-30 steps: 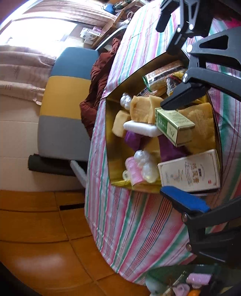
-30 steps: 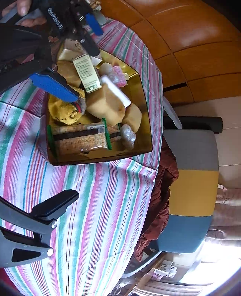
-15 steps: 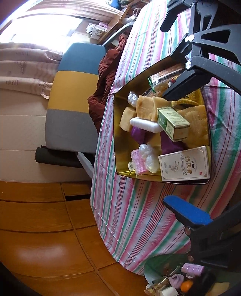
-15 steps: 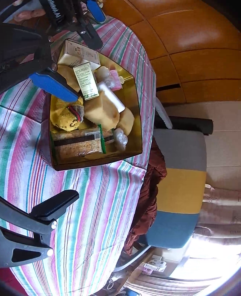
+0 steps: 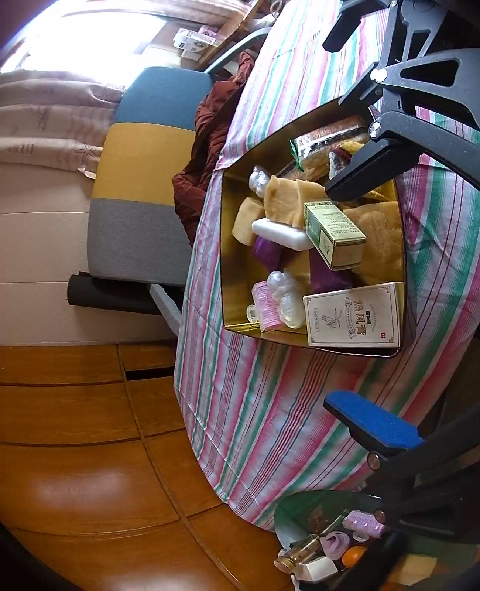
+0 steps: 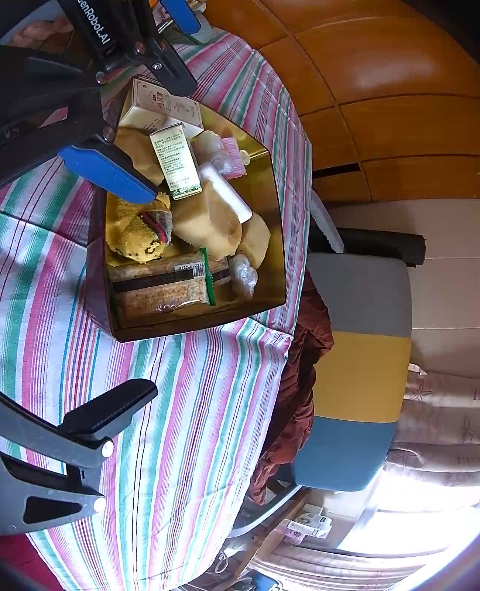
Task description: Organize objects
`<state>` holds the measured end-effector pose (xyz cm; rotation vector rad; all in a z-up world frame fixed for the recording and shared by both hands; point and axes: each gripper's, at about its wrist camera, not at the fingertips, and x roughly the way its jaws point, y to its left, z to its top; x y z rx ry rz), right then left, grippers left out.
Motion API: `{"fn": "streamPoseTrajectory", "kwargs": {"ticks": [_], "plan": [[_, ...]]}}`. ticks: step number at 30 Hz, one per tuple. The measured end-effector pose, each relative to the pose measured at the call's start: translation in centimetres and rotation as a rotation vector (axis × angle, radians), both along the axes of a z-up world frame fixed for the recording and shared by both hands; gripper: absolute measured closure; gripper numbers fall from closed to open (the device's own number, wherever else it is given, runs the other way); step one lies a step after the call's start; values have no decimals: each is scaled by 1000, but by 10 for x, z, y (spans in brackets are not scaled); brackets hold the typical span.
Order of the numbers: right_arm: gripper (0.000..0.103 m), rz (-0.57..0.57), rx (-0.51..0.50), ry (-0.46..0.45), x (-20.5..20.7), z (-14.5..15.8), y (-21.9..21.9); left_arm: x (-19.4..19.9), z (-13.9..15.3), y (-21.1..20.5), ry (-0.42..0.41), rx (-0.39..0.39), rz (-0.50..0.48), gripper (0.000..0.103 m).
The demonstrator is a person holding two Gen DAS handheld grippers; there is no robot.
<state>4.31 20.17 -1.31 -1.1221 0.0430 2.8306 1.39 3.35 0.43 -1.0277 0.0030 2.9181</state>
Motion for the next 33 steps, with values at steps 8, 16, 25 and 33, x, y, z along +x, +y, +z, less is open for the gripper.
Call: {"fn": "streamPoseTrajectory", "kwargs": {"ticks": [8, 16, 25, 33], "plan": [[5, -8, 5, -10, -2, -2, 0, 1, 2, -4, 10, 24, 1, 0], [5, 2, 15, -24, -5, -4, -4, 2, 2, -5, 12, 24, 2, 0], [5, 12, 20, -33, -6, -6, -7, 0, 1, -8, 7, 28, 11, 0], [5, 26, 23, -31, -11, -5, -10, 0, 1, -12, 25, 32, 22, 0]]}}
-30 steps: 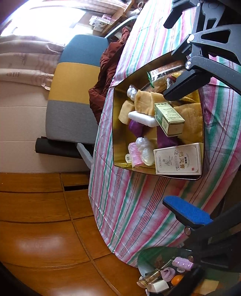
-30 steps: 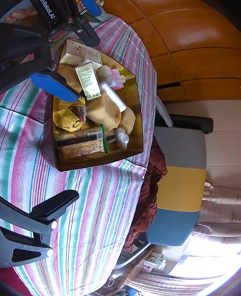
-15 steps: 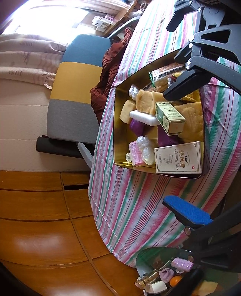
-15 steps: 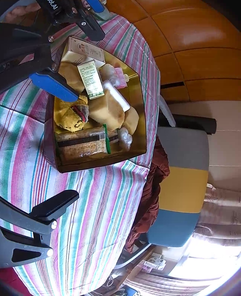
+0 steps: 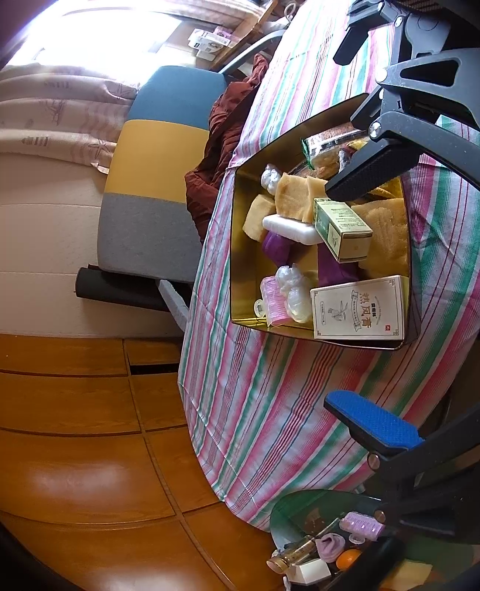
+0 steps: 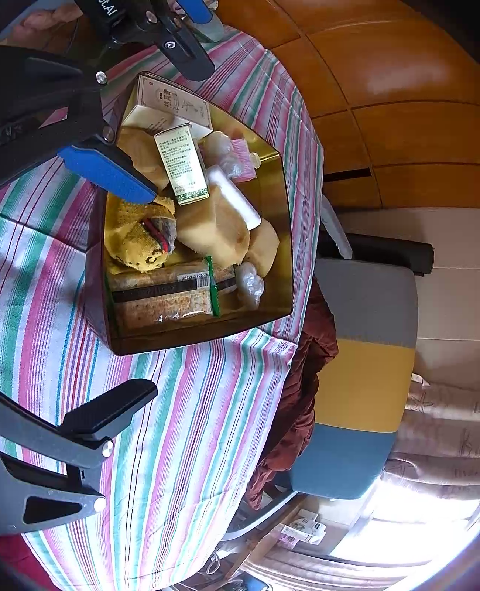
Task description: Organize objects
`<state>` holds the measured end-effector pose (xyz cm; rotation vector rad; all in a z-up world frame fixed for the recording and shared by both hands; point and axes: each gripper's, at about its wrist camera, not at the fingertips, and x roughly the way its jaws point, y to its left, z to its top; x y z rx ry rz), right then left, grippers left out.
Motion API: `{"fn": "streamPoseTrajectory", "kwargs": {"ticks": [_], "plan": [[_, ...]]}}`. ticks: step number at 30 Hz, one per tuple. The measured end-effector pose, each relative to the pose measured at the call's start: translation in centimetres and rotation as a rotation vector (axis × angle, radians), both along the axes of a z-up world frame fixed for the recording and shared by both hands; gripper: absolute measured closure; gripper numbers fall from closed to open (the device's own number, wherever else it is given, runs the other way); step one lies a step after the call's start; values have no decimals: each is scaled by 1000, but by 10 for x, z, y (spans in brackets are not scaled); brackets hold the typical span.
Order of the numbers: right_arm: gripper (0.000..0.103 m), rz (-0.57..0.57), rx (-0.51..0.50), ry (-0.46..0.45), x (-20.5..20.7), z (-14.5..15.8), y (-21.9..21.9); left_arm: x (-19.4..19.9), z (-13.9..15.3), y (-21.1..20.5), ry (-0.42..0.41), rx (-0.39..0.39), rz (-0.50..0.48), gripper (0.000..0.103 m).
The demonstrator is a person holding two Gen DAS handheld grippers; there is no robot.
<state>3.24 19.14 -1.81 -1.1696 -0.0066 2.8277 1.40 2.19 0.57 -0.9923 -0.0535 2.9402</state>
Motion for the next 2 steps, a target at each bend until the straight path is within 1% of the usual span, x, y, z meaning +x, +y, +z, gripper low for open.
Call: {"fn": "streamPoseTrajectory", "kwargs": {"ticks": [2], "plan": [[5, -1, 0, 2, -1, 0, 0, -1, 0, -2, -5, 4, 0, 0]]}}
